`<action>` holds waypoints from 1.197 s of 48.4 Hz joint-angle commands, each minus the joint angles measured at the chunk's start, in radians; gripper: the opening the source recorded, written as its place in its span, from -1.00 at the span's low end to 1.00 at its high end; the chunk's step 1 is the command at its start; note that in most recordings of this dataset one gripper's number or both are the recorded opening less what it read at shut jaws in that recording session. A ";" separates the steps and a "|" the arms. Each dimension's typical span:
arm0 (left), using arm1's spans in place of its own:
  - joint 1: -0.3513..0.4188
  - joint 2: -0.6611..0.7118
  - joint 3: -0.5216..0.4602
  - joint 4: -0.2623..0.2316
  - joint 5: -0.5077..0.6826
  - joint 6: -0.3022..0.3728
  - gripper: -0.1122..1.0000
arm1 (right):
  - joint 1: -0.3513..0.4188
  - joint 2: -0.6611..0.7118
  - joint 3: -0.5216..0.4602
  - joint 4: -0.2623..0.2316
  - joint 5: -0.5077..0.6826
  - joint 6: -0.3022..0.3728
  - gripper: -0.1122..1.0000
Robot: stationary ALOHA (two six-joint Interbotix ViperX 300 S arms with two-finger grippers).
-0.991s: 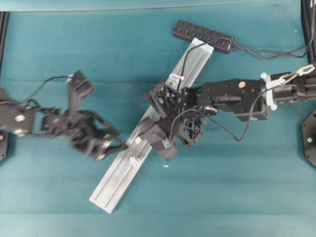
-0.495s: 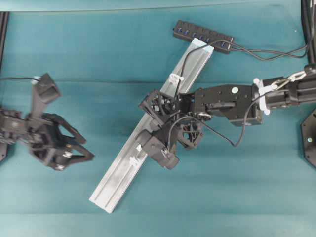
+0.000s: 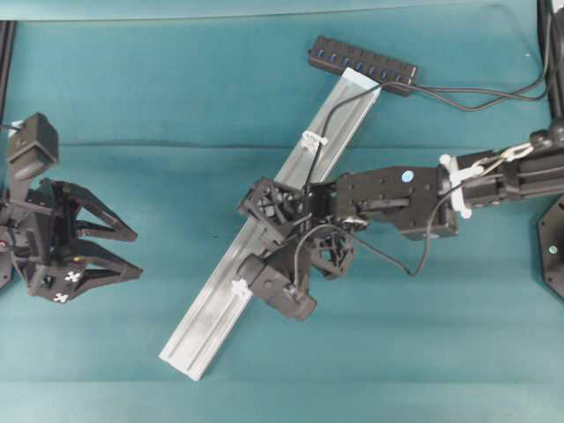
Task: Pass the USB cable through three rings with both arms.
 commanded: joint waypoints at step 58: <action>-0.011 -0.037 0.006 0.003 -0.089 -0.051 0.86 | 0.071 0.075 -0.120 0.089 -0.003 0.014 -0.66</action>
